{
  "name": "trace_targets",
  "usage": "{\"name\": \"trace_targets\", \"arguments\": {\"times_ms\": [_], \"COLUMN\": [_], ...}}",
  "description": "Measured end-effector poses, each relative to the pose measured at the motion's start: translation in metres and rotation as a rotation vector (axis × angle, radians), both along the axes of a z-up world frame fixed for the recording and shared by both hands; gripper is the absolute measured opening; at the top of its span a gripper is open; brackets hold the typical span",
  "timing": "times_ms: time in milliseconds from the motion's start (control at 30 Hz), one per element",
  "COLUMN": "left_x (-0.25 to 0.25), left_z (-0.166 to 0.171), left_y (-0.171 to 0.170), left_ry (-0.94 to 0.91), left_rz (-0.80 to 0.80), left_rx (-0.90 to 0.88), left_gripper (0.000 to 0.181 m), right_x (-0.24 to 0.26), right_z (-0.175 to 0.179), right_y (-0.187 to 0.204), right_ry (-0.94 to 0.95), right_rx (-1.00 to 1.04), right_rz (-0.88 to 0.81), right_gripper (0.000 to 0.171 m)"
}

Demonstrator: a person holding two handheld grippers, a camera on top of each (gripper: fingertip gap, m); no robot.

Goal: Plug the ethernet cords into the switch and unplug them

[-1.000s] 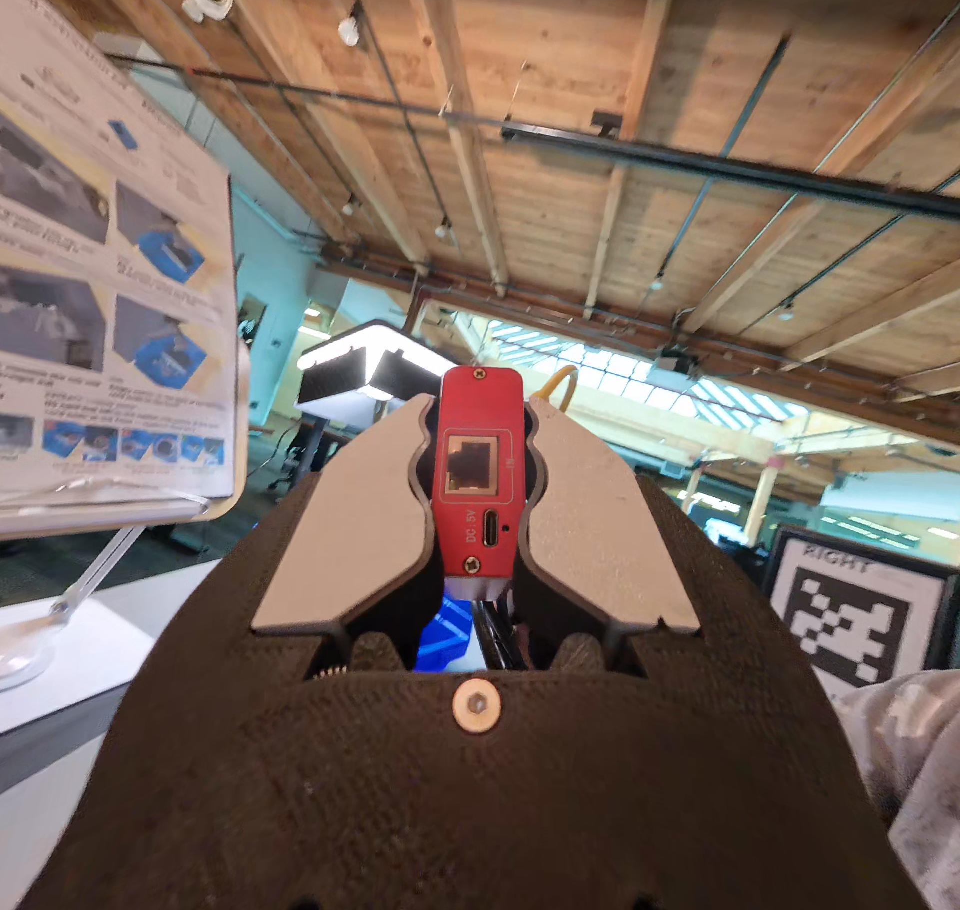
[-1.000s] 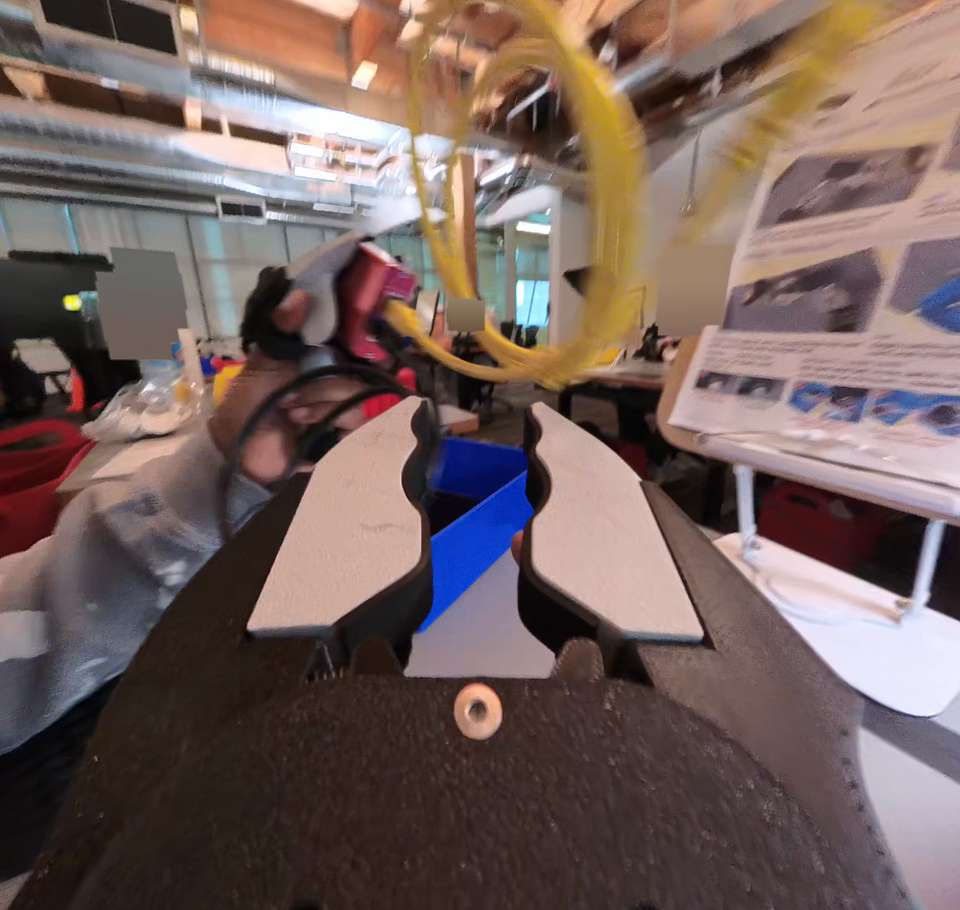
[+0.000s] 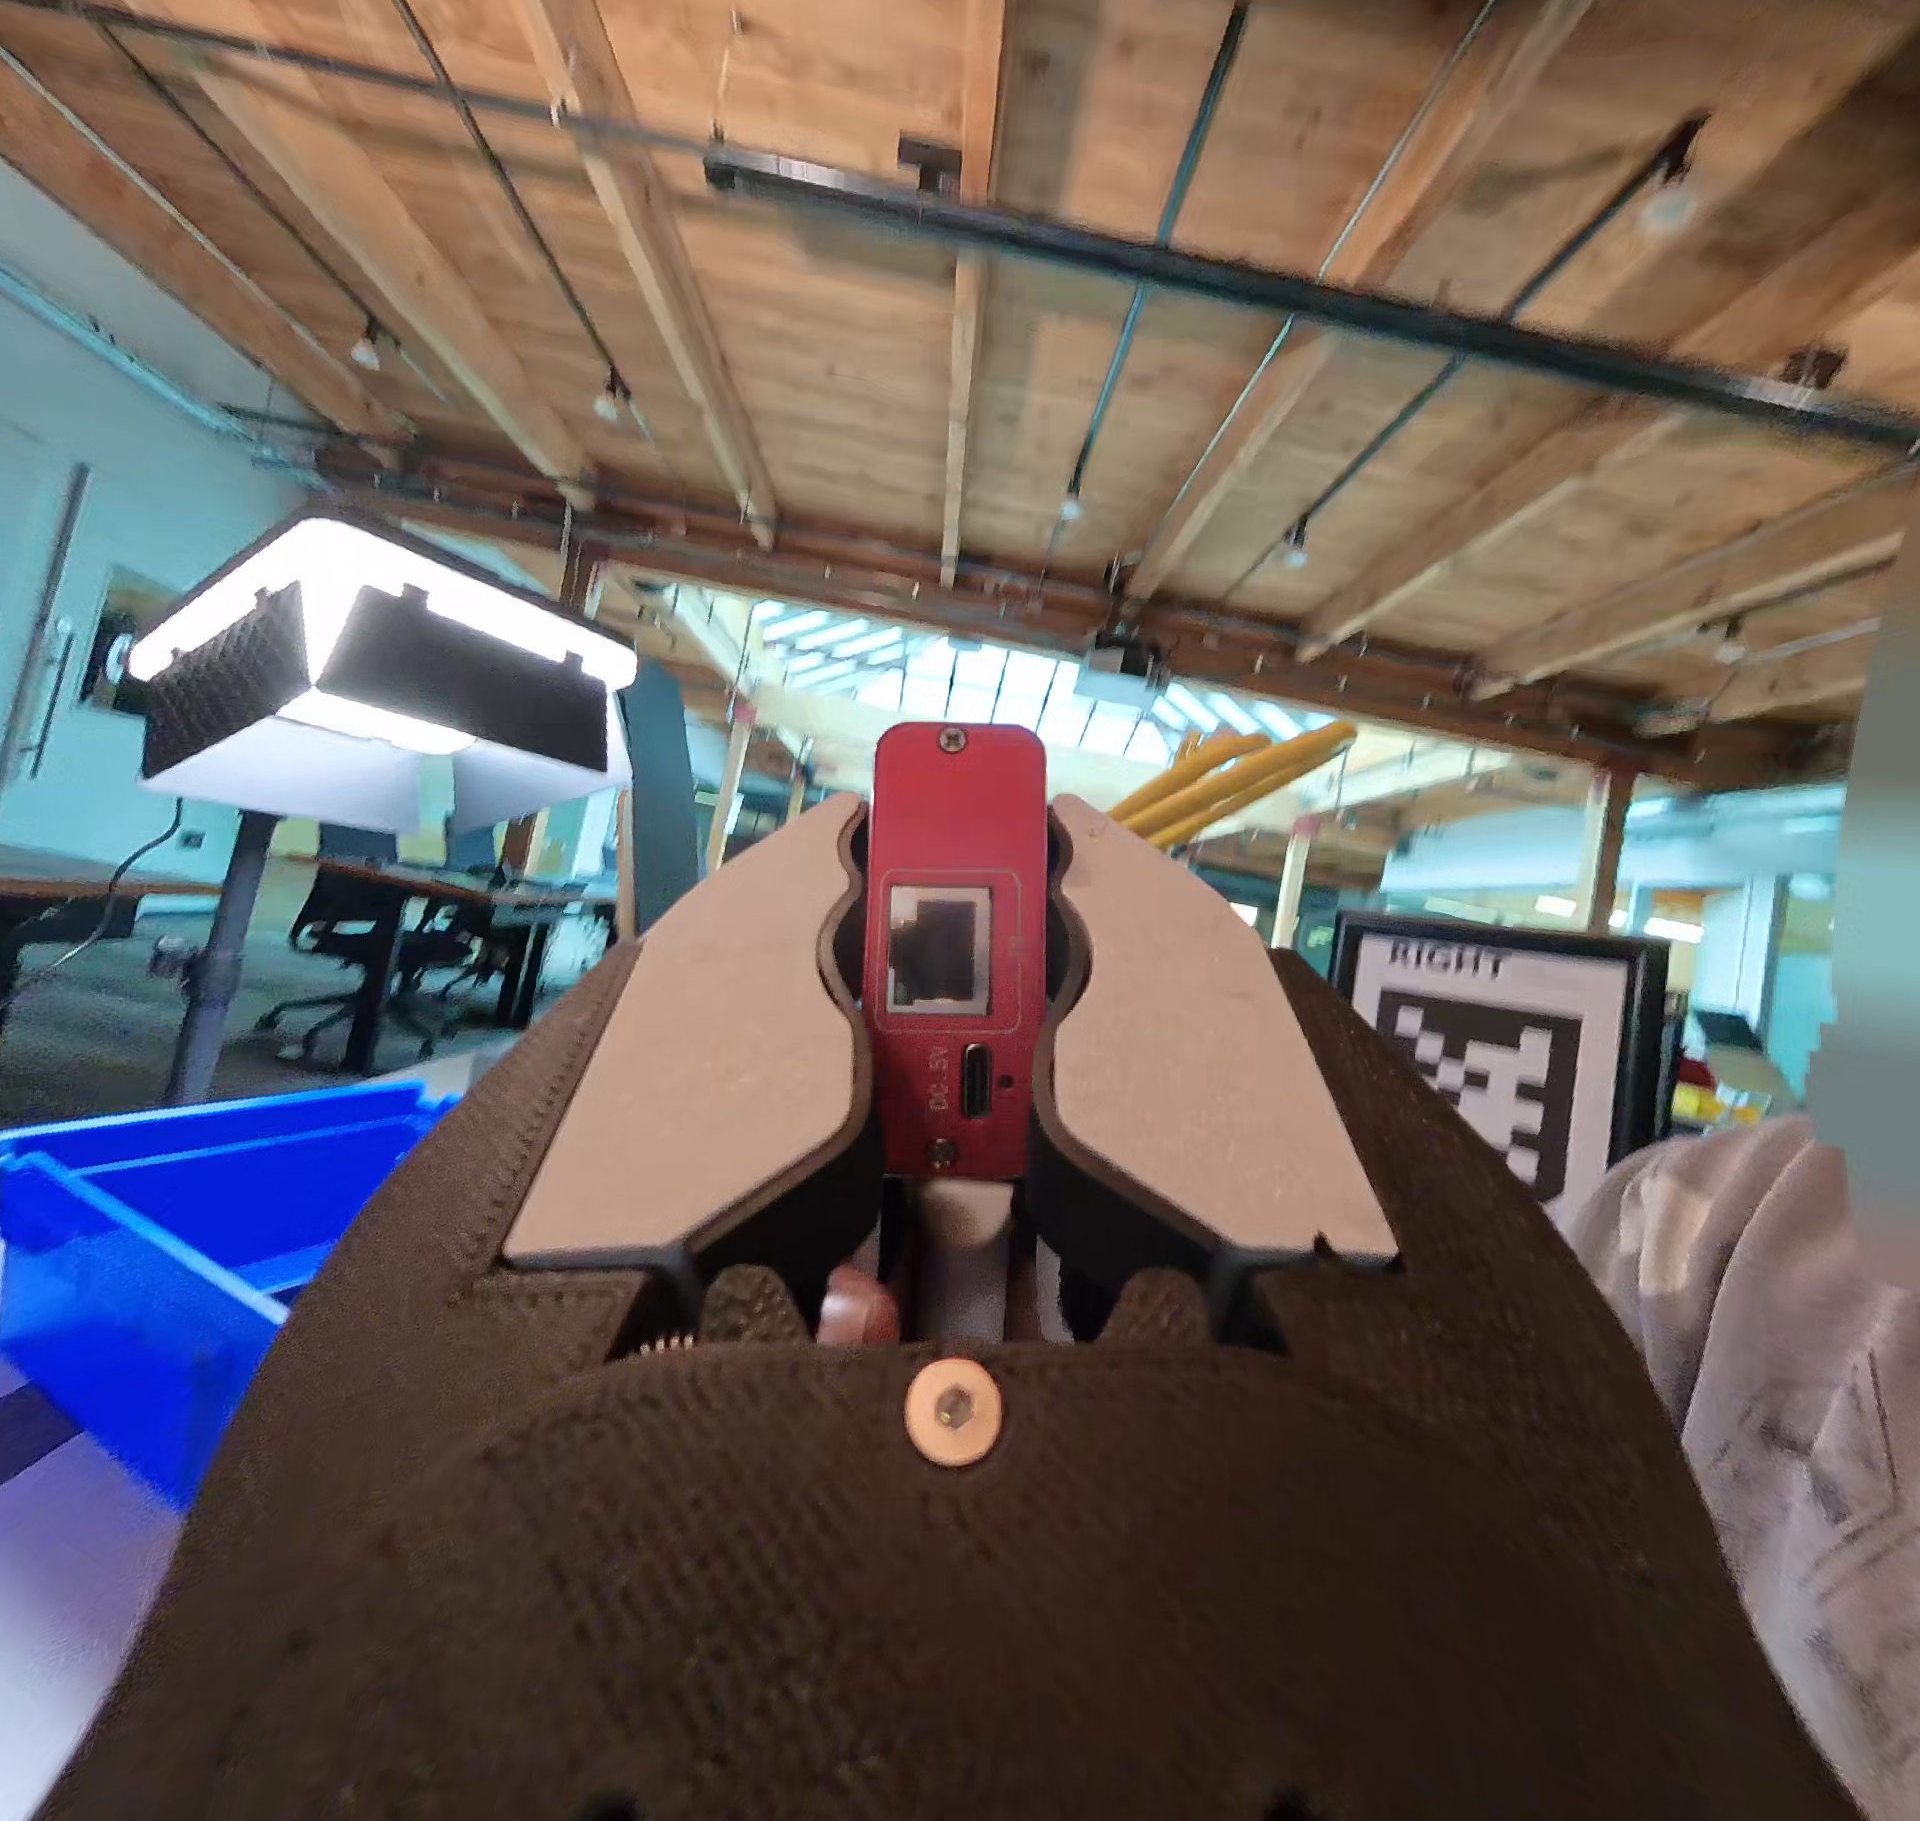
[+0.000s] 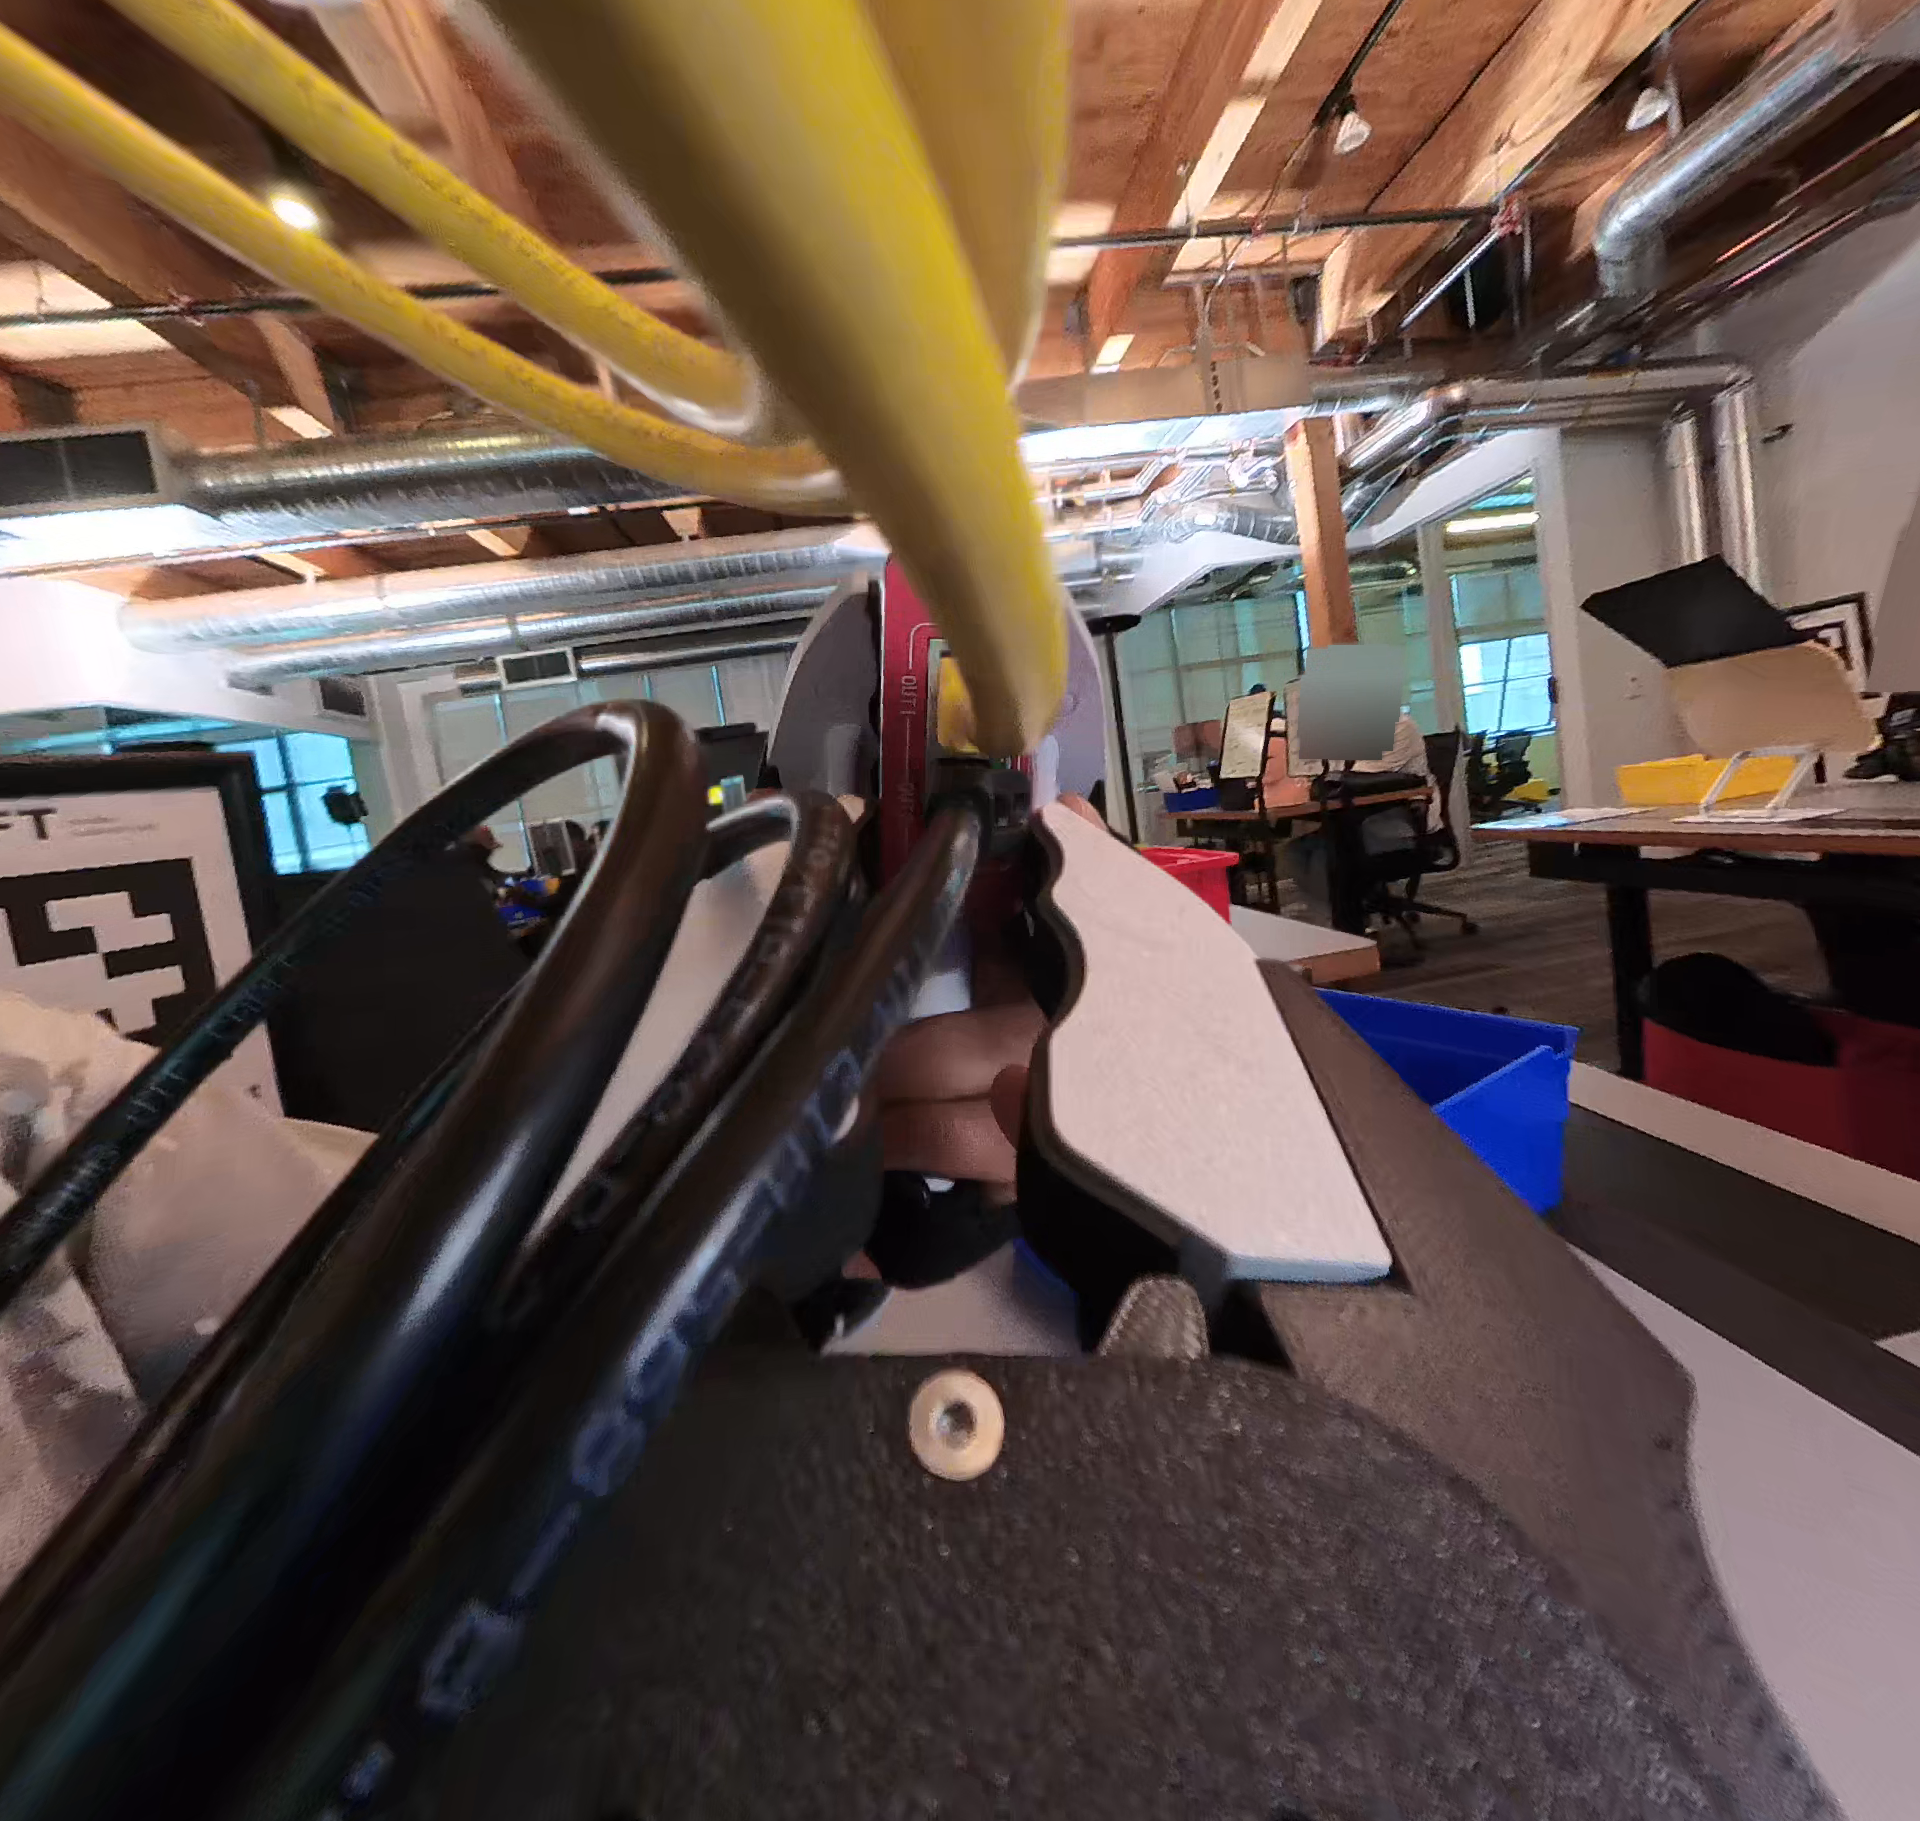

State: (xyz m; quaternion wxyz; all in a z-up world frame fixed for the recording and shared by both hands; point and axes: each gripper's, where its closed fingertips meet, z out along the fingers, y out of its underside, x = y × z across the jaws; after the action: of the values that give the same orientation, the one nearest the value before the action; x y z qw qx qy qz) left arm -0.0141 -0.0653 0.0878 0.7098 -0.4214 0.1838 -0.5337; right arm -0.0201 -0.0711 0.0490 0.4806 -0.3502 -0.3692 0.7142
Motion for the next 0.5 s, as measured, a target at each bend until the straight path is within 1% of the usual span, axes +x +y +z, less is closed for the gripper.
{"name": "trace_targets", "arguments": {"times_ms": [100, 200, 300, 367, 500], "left_x": [0.008, 0.009, 0.008, 0.007, 0.008], "left_z": [-0.007, -0.017, -0.028, -0.029, -0.025], "left_y": [0.003, 0.002, -0.001, 0.000, 0.005], "left_ry": [0.208, 0.410, 0.562, 0.576, 0.421], "left_rz": [0.020, 0.050, 0.060, 0.056, -0.011], "left_rx": [-0.022, -0.038, -0.062, -0.092, -0.157], "left_gripper": [0.030, 0.031, 0.031, 0.029, 0.028], "right_x": [0.006, 0.009, 0.012, 0.012, 0.014], "right_z": [0.003, 0.004, 0.005, 0.007, 0.009], "right_y": [0.004, 0.005, 0.005, 0.007, 0.013], "right_ry": [-0.033, -0.109, -0.165, -0.177, -0.124], "right_rx": [0.049, 0.090, 0.096, 0.081, 0.029], "right_rz": [0.021, 0.055, 0.075, 0.067, 0.048], "right_gripper": [0.026, 0.026, 0.026, 0.025, 0.024]}}
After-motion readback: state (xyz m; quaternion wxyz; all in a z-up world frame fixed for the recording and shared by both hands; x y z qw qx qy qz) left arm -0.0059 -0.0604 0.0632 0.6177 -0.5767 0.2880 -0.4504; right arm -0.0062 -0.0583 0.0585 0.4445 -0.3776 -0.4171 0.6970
